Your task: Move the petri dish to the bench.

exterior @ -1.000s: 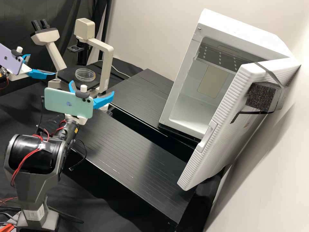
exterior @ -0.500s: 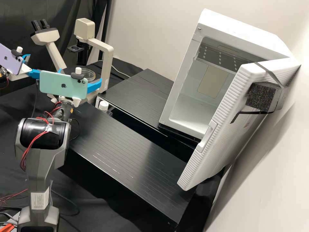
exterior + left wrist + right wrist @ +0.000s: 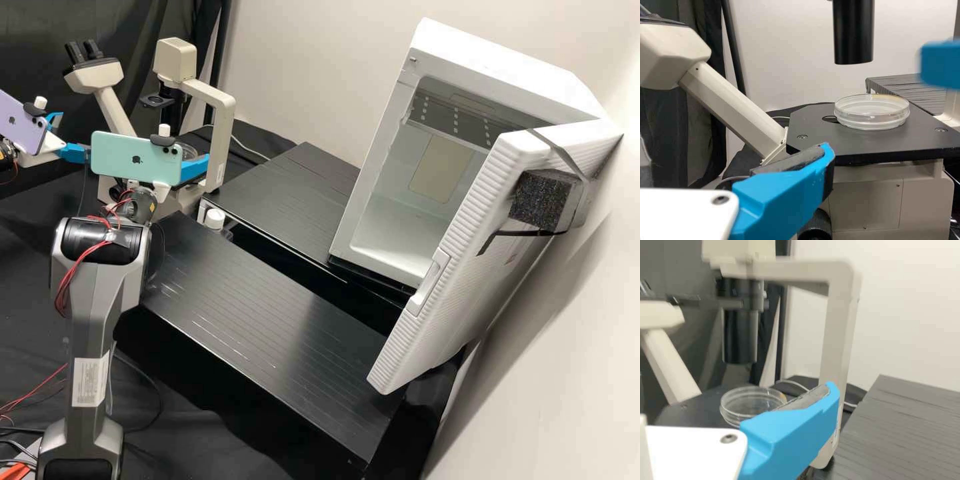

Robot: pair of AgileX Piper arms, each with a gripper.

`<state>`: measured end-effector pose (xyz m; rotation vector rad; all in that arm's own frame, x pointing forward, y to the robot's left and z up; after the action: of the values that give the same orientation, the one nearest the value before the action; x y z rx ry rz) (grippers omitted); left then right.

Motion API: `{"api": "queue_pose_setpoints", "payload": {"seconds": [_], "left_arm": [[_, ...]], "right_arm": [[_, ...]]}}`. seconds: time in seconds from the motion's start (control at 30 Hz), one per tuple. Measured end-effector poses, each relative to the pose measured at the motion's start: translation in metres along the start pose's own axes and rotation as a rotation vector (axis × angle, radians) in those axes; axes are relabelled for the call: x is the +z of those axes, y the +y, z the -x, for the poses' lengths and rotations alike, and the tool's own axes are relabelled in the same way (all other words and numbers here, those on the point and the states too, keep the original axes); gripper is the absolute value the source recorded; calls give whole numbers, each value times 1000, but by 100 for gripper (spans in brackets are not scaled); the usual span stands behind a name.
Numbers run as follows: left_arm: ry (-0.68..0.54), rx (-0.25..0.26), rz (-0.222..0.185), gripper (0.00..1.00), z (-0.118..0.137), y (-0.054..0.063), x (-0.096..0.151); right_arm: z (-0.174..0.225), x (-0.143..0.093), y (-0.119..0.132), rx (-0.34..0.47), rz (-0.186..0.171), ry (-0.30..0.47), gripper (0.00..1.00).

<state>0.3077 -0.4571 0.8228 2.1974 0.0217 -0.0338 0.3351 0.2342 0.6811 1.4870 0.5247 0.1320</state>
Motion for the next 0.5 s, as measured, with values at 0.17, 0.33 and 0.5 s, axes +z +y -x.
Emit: {"api": "queue_pose_setpoints", "payload": {"seconds": [0.17, 0.33, 0.5], "left_arm": [[0, 0, 0, 100, 0, 0, 0], [0, 0, 0, 100, 0, 0, 0], [0, 0, 0, 100, 0, 0, 0]], "right_arm": [[-19, 3, -14, -34, 16, -33, 100], [-34, 4, -19, -30, 12, -43, 100], [-44, 7, -23, -13, -27, -65, 100]]}}
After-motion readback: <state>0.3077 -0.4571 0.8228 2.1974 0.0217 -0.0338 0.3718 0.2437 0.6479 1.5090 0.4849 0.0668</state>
